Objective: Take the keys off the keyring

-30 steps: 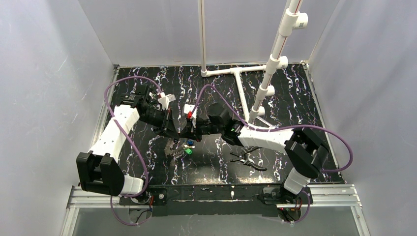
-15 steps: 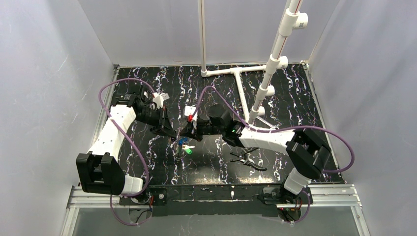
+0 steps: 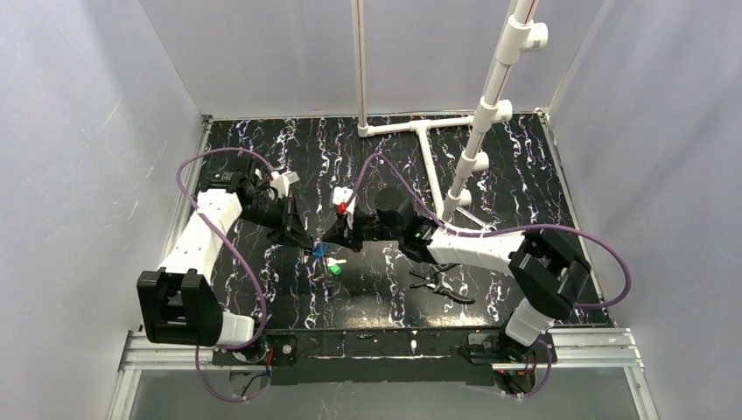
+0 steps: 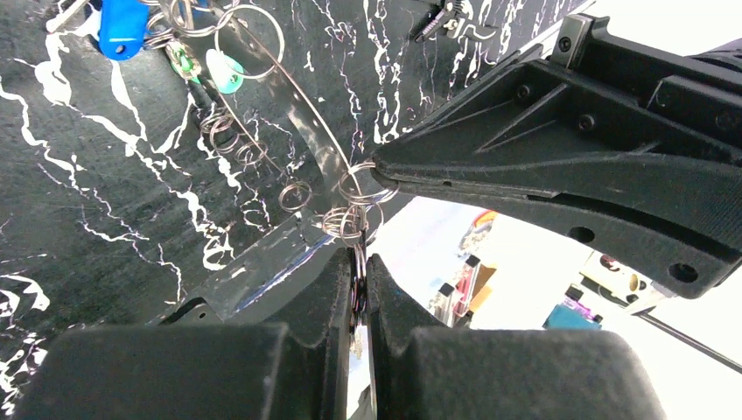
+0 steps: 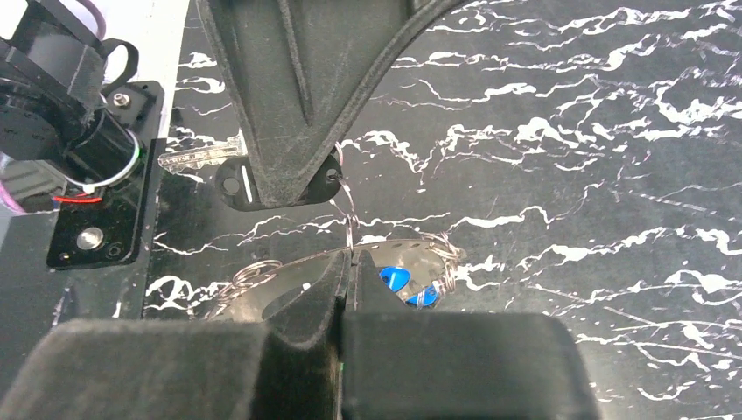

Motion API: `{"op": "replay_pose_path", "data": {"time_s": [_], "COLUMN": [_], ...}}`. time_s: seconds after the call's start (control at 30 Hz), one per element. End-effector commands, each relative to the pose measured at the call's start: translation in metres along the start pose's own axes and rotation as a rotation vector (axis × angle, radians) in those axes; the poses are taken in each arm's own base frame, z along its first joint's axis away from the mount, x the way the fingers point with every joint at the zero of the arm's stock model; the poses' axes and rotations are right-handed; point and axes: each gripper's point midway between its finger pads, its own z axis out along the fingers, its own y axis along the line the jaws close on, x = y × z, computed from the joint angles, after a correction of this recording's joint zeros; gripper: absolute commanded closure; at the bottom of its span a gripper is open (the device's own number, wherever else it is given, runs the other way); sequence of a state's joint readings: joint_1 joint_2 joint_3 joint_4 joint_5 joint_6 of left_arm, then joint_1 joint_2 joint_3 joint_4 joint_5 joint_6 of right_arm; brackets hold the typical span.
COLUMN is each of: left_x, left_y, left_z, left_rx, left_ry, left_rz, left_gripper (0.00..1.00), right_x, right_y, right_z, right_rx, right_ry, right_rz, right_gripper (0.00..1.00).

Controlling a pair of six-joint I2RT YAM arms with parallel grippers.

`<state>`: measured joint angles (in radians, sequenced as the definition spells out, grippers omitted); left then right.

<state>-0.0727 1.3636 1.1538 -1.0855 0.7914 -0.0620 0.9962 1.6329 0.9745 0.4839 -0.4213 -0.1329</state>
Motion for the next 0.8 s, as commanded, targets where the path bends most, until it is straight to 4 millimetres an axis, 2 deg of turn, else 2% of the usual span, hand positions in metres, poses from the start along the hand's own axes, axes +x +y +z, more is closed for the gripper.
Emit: {"op": "replay_pose_path", "data": {"time_s": [0.0, 0.3, 0.43, 0.5, 0.57, 0.67, 0.77], "left_x": [0.01, 0.011, 0.011, 0.007, 0.002, -0.005, -0.002], "left_y": [-0.004, -0.001, -0.006, -0.013, -0.022, -0.027, -0.03], "left_z": [0.003, 0.009, 0.004, -0.004, -0.016, -0.031, -0.04], "left_rx": [0.061, 0.085, 0.109, 0.135, 0.153, 0.128, 0.096], "left_ry": [0.032, 0.052, 0.037, 0.001, -0.061, -0.149, -0.235], "left_rz": [-0.042, -0.034, 0.038, 0.103, 0.202, 0.35, 0.554], "left_gripper": [1.0, 0.98, 0.71, 0.54, 0.44, 0.41, 0.42], "right_x": [-0.023, -0.033, -0.031, -0.029, -0.029, -0.03, -0.03], "right_y": [-0.007, 0.008, 0.009, 0.01, 0.011, 0.014, 0.019], "right_z": [-0.006, -0.008, -0.011, -0.012, -0.013, -0.013, -0.014], "right_rx": [0.017, -0.08, -0.087, -0.093, -0.103, -0.121, -0.151], "right_ry": [-0.102, -0.19, -0.197, -0.193, -0.197, -0.202, -0.208], "right_rz": [0.047, 0.091, 0.091, 0.091, 0.085, 0.081, 0.073], "right_gripper": [0.99, 0.99, 0.99, 0.99, 0.99, 0.99, 0.99]}}
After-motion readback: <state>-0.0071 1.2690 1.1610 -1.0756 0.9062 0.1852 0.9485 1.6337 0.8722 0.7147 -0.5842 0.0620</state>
